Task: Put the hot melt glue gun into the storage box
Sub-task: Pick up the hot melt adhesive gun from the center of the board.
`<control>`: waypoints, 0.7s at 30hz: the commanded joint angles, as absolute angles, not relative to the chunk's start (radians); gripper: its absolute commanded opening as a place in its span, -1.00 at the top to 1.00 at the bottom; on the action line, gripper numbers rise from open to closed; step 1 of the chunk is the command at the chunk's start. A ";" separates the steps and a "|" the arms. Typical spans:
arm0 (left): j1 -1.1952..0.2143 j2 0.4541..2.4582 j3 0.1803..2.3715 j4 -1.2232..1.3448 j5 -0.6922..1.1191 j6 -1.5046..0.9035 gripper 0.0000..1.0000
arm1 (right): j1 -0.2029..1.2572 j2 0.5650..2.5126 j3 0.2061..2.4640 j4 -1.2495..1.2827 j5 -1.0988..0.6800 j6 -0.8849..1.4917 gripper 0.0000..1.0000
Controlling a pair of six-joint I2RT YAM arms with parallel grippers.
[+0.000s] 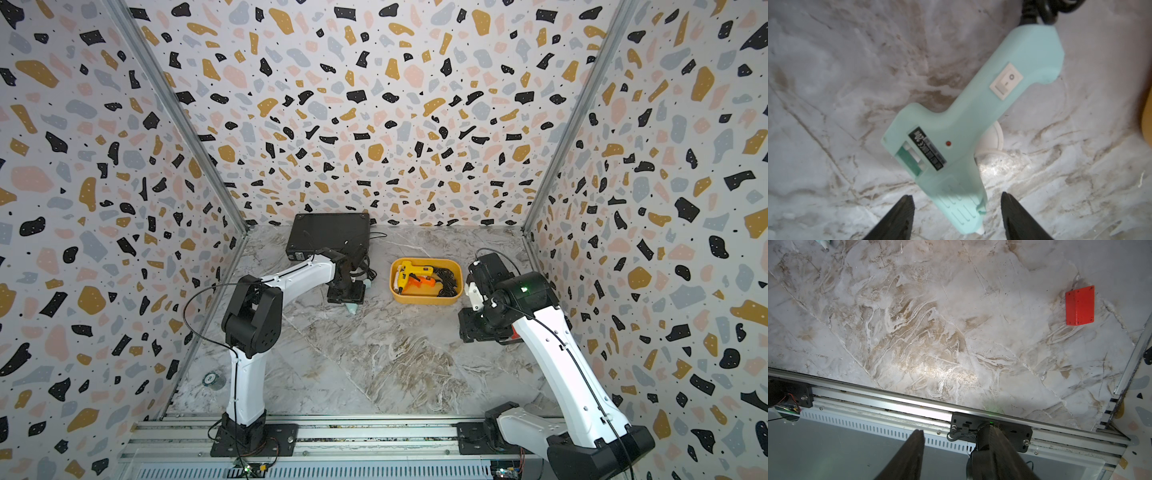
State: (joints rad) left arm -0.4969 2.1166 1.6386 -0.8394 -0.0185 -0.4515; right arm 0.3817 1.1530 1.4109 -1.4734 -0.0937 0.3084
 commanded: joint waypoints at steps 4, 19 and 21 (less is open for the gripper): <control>-0.476 2.156 1.651 -0.817 0.014 -0.493 -0.26 | 0.379 1.141 1.434 -1.499 -0.084 0.307 -0.11; -0.462 2.143 1.594 -0.785 0.053 -0.486 0.54 | 0.379 1.147 1.450 -1.503 -0.071 0.319 -0.11; -0.462 2.116 1.581 -0.797 0.048 -0.470 0.65 | 0.378 1.145 1.451 -1.504 -0.069 0.321 -0.11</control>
